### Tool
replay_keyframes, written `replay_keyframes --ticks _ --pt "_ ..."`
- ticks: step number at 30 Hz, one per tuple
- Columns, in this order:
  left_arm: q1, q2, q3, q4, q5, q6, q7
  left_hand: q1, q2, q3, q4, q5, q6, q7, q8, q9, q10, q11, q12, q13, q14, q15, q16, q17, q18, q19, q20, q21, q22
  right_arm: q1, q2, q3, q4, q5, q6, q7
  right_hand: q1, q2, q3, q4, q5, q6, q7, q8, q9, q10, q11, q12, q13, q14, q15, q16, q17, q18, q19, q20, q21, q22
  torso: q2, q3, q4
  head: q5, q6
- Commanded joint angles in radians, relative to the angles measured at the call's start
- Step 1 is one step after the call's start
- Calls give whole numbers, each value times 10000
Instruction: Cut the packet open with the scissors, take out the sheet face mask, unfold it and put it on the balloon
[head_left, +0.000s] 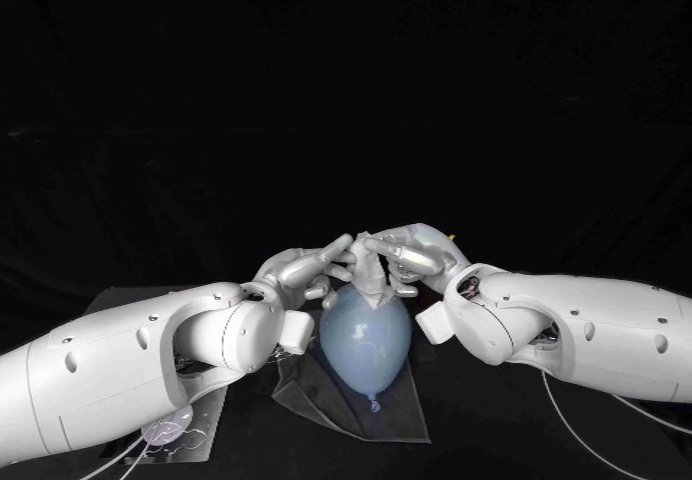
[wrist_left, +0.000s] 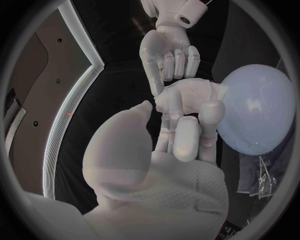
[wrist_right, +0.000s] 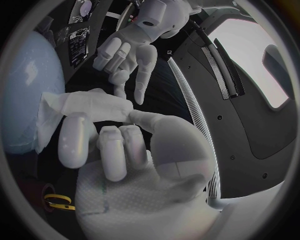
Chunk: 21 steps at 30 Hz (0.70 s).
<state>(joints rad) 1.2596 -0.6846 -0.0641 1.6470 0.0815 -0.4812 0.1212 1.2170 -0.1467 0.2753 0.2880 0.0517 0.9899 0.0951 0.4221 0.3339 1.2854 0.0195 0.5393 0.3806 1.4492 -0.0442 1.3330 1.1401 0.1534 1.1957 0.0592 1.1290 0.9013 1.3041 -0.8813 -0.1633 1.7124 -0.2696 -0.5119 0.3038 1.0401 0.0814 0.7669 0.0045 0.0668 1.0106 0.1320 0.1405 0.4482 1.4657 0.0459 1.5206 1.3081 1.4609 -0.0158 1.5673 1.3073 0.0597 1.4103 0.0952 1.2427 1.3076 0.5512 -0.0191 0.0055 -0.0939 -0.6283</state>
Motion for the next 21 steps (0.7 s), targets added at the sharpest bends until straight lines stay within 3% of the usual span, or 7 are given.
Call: replay_keyframes --ticks 1,7,14,21 --pt "7 37 17 11 -29 234 243 1 -128 -102 6 -46 59 7 -73 -19 79 -15 -75 -13 -3 -15 -23 -77 -195 49 -41 26 -6 -6 44 0 -100 -530 -323 -183 100 10 23 53 -51 -22 35 -47 -18 828 74 -52 2348 1099 38 35 2635 92 -56 -7 -13 1708 -2 -5 0 -47 27" --pt "7 19 18 1 -191 200 82 -45 -106 -221 18 -41 137 -19 -71 -18 158 -36 -70 3 80 -28 105 150 -202 77 -45 52 38 -7 57 -1 -141 -606 -523 -123 109 12 26 51 -54 -27 35 -51 -19 835 74 -35 2356 1099 39 35 2635 87 -45 -6 9 1714 7 0 1 -89 20" --pt "7 -75 18 14 -575 140 -281 106 98 -502 -4 -34 464 -175 8 13 508 -187 133 170 400 -161 561 834 -401 753 -137 834 1131 -8 1 0 -135 -590 -738 3 165 18 50 36 -20 -46 39 -63 -25 852 76 7 2377 1099 43 35 2635 72 -8 -1 84 1736 -1 0 3 -102 26" --pt "7 -114 17 45 -806 141 -386 366 212 -548 -41 -33 529 -232 19 18 587 -245 238 267 504 -216 744 1101 -486 1017 -191 1177 1594 -8 -27 0 -58 -585 -744 15 165 18 50 36 -20 -46 39 -63 -25 852 76 7 2377 1099 43 35 2635 72 -8 -1 84 1736 0 -6 -3 -97 36"
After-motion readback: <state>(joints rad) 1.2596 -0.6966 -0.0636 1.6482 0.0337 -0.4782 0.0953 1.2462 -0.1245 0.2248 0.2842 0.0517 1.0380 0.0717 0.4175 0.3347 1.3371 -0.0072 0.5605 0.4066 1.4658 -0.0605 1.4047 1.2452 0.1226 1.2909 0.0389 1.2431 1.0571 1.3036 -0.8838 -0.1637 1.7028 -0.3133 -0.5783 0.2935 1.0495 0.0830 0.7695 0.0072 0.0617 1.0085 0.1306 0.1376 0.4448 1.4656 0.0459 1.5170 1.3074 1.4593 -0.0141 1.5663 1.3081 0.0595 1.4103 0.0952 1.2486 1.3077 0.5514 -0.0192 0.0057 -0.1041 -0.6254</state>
